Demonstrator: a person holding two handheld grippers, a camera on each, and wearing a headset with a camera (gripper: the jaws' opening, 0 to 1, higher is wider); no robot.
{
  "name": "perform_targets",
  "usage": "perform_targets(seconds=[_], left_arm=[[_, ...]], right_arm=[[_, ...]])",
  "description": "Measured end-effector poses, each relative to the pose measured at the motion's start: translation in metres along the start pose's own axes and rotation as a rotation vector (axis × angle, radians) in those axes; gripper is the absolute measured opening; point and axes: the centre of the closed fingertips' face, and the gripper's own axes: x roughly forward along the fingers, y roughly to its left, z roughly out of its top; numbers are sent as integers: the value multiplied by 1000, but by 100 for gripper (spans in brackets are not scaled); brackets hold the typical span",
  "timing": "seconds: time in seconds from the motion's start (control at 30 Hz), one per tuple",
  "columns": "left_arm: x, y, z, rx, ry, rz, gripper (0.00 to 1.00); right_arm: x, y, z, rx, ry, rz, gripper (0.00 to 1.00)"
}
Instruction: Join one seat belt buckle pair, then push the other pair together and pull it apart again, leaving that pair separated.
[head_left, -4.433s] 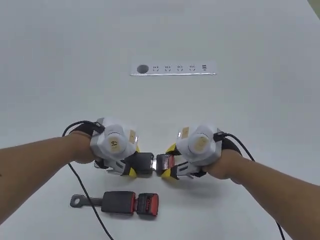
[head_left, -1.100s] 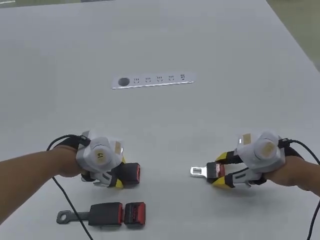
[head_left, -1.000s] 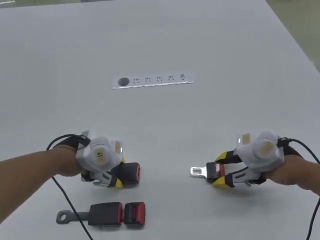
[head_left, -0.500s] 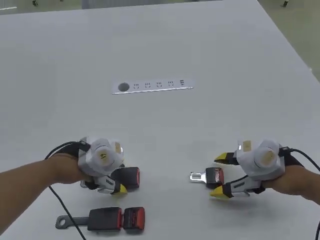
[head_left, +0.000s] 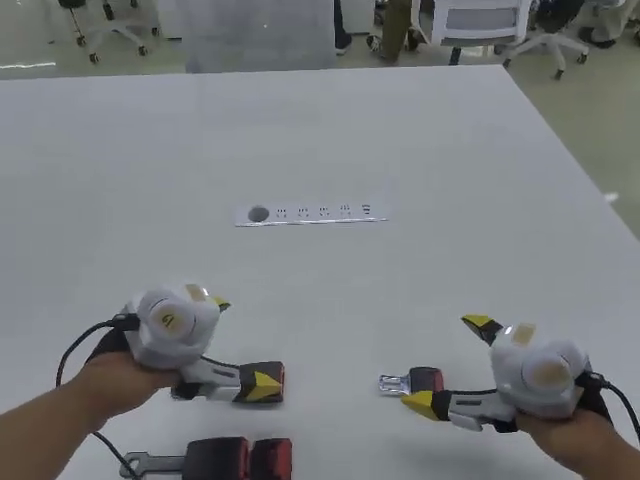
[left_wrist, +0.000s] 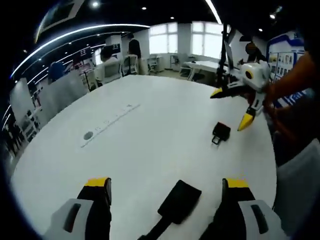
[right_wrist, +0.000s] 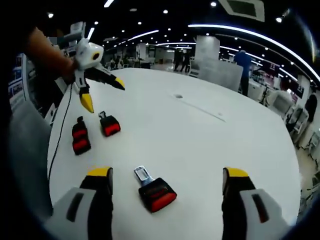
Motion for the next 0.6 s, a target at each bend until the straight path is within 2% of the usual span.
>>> perform_targets(seconds=[0.07, 0.1, 0.2, 0.33, 0.4, 0.5, 0.6], left_arm=[[-10, 2, 4, -48, -41, 23, 97], [-19, 5, 5, -67, -56, 51, 97], [-39, 4, 4, -118, -91, 82, 100], [-64, 0, 0, -139, -129, 117, 100], [-75, -2, -3, -143, -134, 130, 100], [-94, -5, -7, -165, -170, 146, 100], [-109, -12, -13, -159, -180, 155, 100]], right_arm=[[-5, 2, 6, 39, -20, -16, 95], [-7, 1, 9, 54, -33, -36, 98], [-14, 4, 13, 54, -41, -65, 99], [-25, 11, 21, 64, -66, -100, 100], [-30, 15, 24, 73, -76, -118, 100], [-37, 24, 26, 75, -84, -126, 100], [-43, 34, 28, 80, -93, -134, 100]])
